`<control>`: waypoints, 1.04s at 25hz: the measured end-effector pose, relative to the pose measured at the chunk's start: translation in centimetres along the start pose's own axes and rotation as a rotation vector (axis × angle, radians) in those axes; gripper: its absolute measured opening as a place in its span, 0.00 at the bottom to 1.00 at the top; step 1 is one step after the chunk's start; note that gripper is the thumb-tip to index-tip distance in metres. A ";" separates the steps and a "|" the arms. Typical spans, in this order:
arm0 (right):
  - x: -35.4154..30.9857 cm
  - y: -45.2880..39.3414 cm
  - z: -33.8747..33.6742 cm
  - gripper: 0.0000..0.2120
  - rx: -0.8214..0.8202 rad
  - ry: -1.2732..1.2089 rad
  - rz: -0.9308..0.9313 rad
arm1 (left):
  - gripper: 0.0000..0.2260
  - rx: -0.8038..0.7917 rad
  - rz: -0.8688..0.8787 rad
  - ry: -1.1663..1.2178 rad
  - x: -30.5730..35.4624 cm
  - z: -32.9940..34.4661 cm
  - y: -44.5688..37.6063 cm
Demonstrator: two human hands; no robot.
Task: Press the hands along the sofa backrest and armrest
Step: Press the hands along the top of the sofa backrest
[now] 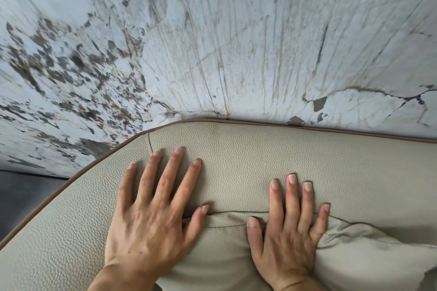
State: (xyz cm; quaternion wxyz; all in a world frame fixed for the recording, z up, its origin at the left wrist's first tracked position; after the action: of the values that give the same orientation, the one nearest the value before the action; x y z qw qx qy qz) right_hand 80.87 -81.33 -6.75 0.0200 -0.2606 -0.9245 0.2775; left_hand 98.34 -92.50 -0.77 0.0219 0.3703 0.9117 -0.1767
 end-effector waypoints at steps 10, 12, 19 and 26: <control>-0.2 -0.4 -0.1 0.32 -0.010 -0.009 0.005 | 0.31 -0.018 0.000 0.032 -0.2 0.0 -0.5; -0.5 -0.5 -0.2 0.33 -0.029 0.015 0.006 | 0.31 -0.012 0.002 0.054 -0.5 0.1 -0.8; -1.4 -1.1 -6.5 0.33 -0.373 0.112 0.047 | 0.31 -0.135 0.015 0.196 -1.0 -0.5 -1.1; -3.2 1.8 -20.7 0.30 -0.333 0.160 0.139 | 0.34 -0.146 -0.038 0.491 -2.6 -7.8 3.6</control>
State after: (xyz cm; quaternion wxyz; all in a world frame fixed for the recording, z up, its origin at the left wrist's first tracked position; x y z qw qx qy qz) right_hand 88.24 -71.20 10.14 0.0309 -0.3448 -0.9328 0.1001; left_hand 103.38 -89.19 5.92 -0.1769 0.3823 0.9068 -0.0156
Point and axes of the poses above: each hand's wrist, its own y-axis away from the middle knuckle, its own z-axis out of the palm, x = y × z, the point moved 5 cm from there along -y, towards the middle knuckle, and after that the axes turned 2 degrees about z, right-handed, at the moved point
